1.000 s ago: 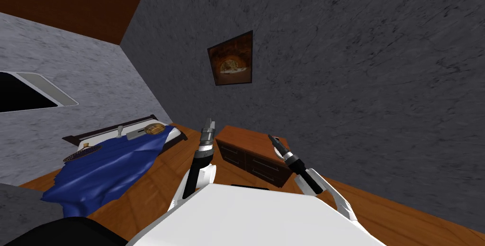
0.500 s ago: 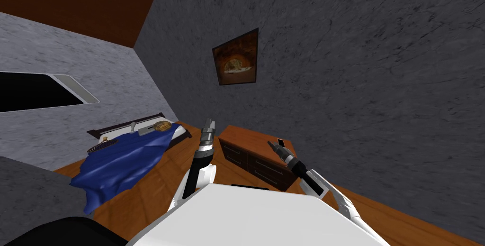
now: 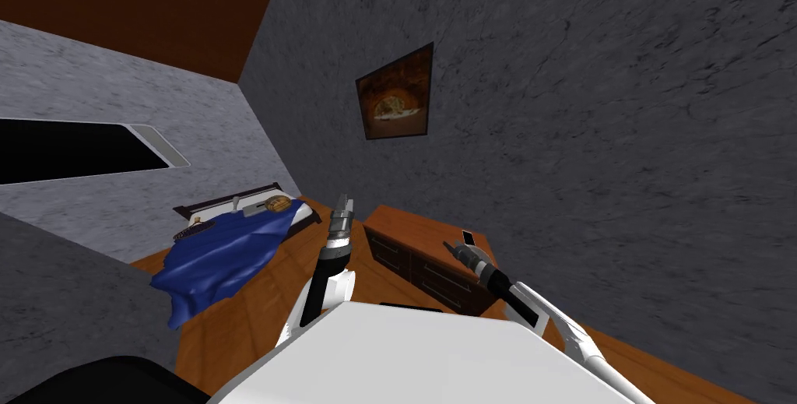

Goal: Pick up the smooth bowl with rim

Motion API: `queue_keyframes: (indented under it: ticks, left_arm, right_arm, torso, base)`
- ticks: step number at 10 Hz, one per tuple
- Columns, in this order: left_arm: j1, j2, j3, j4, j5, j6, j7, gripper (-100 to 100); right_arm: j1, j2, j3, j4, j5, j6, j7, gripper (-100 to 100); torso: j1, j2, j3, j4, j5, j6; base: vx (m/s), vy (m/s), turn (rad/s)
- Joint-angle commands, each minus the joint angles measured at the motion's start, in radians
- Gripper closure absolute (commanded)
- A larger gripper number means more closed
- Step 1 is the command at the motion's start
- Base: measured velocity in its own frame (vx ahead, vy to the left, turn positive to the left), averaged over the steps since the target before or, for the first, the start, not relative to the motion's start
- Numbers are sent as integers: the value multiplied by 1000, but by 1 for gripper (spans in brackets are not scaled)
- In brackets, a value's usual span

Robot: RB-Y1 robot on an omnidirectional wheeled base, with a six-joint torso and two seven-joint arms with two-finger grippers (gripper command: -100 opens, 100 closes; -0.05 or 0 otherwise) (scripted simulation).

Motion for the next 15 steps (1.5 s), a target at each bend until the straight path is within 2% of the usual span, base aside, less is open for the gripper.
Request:
queue_keyframes:
  ticks: [1,4,5,6,11,13,14,15]
  left_arm:
    - [0,0,0,0,0,0,0,0]
    - [0,0,0,0,0,0,0,0]
    - [0,0,0,0,0,0,0,0]
    - [0,0,0,0,0,0,0,0]
    - [0,0,0,0,0,0,0,0]
    - [0,0,0,0,0,0,0,0]
    - [0,0,0,0,0,0,0,0]
    - [0,0,0,0,0,0,0,0]
  right_arm:
    - [-12,-11,11,50,13,-5,8,-100]
    - [-31,-62,46,146,63,-18,40,-100]
    - [-31,-62,46,163,63,-18,40,-100]
    - [-38,-86,62,189,88,-25,56,-100]
    - [-50,-131,93,328,136,-39,86,-100]
    - [-59,-172,121,433,182,-54,115,-100]
    - [-63,-191,134,471,205,-61,129,-100]
    - [-63,-191,134,483,205,-61,129,-100]
  torso:
    - [0,0,0,0,0,0]
    - [0,0,0,0,0,1]
    - [0,0,0,0,0,0]
    - [0,0,0,0,0,1]
    - [0,0,0,0,0,0]
    - [0,0,0,0,0,0]
    - [1,0,0,0,0,0]
    - [2,0,0,0,0,0]
  base:
    - [10,21,59]
    - [13,29,105]
    - [9,24,67]
    - [9,30,151]
    - [11,28,92]
    - [13,36,170]
    - [16,59,216]
    - [12,43,70]
